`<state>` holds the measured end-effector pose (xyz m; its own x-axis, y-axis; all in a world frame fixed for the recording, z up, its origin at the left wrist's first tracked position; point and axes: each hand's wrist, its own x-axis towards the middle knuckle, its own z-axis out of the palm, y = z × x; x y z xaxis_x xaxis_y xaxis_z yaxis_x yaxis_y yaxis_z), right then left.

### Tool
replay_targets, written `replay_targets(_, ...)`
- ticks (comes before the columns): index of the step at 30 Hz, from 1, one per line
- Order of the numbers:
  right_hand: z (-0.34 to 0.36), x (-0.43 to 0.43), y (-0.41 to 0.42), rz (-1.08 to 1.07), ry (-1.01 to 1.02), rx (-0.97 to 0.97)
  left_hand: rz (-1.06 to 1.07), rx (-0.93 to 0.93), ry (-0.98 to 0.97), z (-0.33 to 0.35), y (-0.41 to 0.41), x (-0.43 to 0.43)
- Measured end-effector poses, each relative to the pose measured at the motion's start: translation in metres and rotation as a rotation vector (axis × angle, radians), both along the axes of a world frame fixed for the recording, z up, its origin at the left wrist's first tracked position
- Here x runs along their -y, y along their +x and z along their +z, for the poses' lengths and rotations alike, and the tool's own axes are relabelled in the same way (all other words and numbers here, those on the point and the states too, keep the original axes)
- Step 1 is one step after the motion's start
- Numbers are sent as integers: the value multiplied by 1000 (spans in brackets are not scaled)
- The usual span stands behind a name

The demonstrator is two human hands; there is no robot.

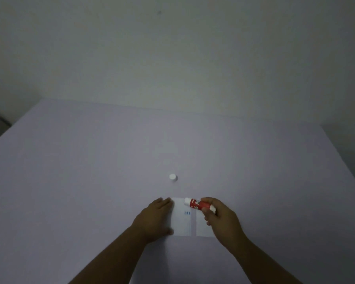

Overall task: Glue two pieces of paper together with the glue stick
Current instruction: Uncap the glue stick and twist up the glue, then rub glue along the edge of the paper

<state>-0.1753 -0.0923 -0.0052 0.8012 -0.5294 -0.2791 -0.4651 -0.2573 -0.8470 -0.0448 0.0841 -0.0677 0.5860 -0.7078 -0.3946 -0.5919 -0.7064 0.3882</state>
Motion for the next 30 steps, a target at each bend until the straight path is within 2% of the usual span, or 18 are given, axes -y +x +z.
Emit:
replay_targets(3,-12,-7,5,169,-263,-4,-17,20,12,-6,3,-2)
replay_targets(12,-48,-23,14,515,-465,-55,-12,45,-7,-14,7,-8)
replay_targets(16,-49,-16,27,465,-503,25,-18,25,-14,-11,8,-7)
replay_targets(19,-43,-5,43,426,-620,-4,-22,22,-7,-9,8,-5)
replay_targets(25,-34,-12,45,686,-755,6,-21,12,22,-5,5,-3)
replay_targets(30,-24,-13,56,718,-760,-14,-28,-2,17,-1,6,-3)
